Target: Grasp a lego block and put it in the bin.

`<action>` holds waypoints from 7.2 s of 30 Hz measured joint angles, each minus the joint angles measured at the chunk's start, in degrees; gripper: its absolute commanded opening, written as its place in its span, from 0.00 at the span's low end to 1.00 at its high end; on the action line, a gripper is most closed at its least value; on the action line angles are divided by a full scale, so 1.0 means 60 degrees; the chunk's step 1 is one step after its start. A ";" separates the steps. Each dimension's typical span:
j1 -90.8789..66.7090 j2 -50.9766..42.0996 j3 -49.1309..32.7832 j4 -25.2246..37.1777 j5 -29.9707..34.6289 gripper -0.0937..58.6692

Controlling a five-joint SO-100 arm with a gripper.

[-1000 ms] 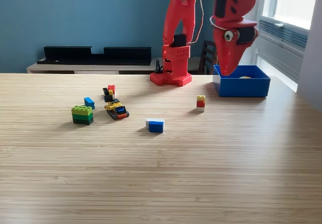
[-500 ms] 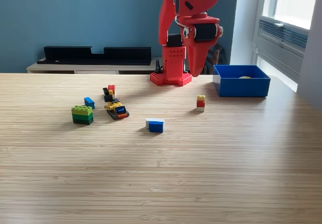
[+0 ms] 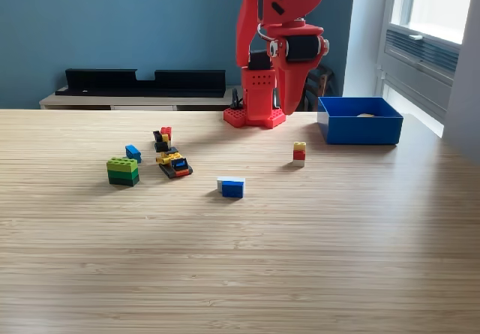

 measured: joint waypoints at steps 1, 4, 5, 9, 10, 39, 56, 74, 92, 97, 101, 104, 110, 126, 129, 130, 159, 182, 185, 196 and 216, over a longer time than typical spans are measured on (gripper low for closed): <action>0.0015 0.0000 0.0000 0.0000 0.0000 0.00; 0.0029 0.0000 -0.0190 0.0000 0.0000 0.00; 0.0029 0.0000 -0.0293 0.0000 0.0000 0.00; 0.0146 -0.0044 -0.0674 0.0000 -0.0059 0.00; 0.0205 -0.0073 -0.0732 0.0000 -0.0059 0.00; -0.0938 0.1831 0.3882 -0.2344 -0.1787 0.18; -0.2314 0.5625 0.8584 -0.3179 -0.2563 0.42; -0.1963 0.5728 1.1104 -0.5625 -0.2388 0.40; -0.1846 0.5728 1.1938 -0.7251 -0.0117 0.35; -0.1494 0.5728 1.1938 -0.7515 -0.0117 0.34; -0.1318 0.5728 1.1938 -0.7690 -0.0073 0.33; -0.1245 0.5728 1.1938 -0.7808 -0.0103 0.32; -0.1260 0.5728 1.2144 -0.8057 -0.0117 0.32; -0.1260 0.5728 1.2627 -0.8350 -0.0190 0.26; -0.1260 0.5728 1.2627 -0.8423 -0.0190 0.20; -0.1260 0.5728 1.2627 -0.8467 -0.0190 0.19; -0.1875 0.5859 1.3154 -0.9111 0.0205 0.22; -0.2051 0.5874 1.3198 -0.9126 0.0205 0.29; -0.2153 0.5874 1.3198 -0.9141 0.0190 0.30; -0.2402 0.5874 1.3198 -0.9155 0.0088 0.23; -0.2651 0.5874 1.3198 -0.9111 0.0557 0.00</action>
